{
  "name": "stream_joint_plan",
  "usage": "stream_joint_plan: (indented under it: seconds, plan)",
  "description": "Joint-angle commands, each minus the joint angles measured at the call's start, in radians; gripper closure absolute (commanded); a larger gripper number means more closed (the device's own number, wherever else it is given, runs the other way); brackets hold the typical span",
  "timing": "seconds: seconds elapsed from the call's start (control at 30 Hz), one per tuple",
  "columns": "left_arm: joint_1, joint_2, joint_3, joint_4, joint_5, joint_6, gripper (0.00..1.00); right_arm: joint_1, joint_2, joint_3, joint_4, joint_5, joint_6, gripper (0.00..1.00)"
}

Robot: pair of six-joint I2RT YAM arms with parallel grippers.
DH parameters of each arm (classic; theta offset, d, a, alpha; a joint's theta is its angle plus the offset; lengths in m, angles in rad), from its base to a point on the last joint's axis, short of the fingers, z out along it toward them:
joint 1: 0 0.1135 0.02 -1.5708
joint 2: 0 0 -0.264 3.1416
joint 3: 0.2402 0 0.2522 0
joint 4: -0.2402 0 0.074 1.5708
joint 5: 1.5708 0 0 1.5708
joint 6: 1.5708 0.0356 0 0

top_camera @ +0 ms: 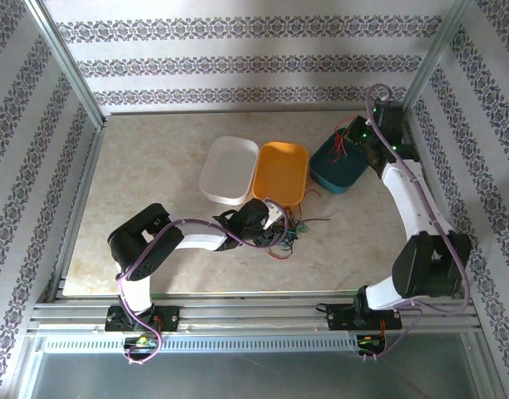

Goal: Untangle the cables

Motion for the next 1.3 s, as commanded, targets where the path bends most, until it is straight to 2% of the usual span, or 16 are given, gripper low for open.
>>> stream_joint_plan:
  seconds: [0.0,0.17,0.27,0.5,0.57,0.67,0.73,0.87,1.0,1.17,1.27]
  plan:
    - [0.014,-0.035,-0.015,-0.048,-0.022,-0.016,0.36,-0.013,0.063,-0.018,0.050,0.022,0.049,1.00]
    - [0.014,-0.037,-0.013,-0.052,-0.021,-0.016,0.36,-0.028,0.212,-0.019,0.006,0.078,0.137,1.00]
    - [0.014,-0.037,-0.005,-0.066,-0.018,-0.014,0.36,-0.038,0.308,0.004,-0.004,0.052,0.177,1.00]
    - [0.014,-0.051,-0.005,-0.079,-0.020,-0.019,0.36,-0.044,0.401,0.034,0.003,0.074,0.219,0.99]
    - [0.014,-0.053,-0.006,-0.079,-0.021,-0.019,0.36,-0.045,0.381,0.032,0.004,0.083,0.220,0.70]
    - [0.014,-0.051,-0.005,-0.076,-0.018,-0.021,0.36,-0.042,0.299,0.001,0.027,0.102,0.202,0.53]
    - [0.014,-0.048,-0.005,-0.075,-0.016,-0.021,0.36,-0.041,0.228,-0.030,0.042,0.113,0.183,0.48]
    - [0.014,-0.048,-0.009,-0.066,-0.016,-0.020,0.36,-0.032,0.082,-0.108,0.017,0.068,0.131,0.46]
    - [0.014,-0.051,-0.018,-0.054,-0.018,-0.026,0.35,0.009,-0.019,-0.221,-0.008,-0.091,0.084,0.47]
    - [0.014,-0.055,-0.030,-0.041,-0.024,-0.031,0.36,0.133,-0.098,-0.377,-0.031,-0.267,0.006,0.49]
    - [0.014,-0.051,-0.030,-0.041,-0.024,-0.027,0.36,0.189,-0.117,-0.474,-0.005,-0.319,0.031,0.51]
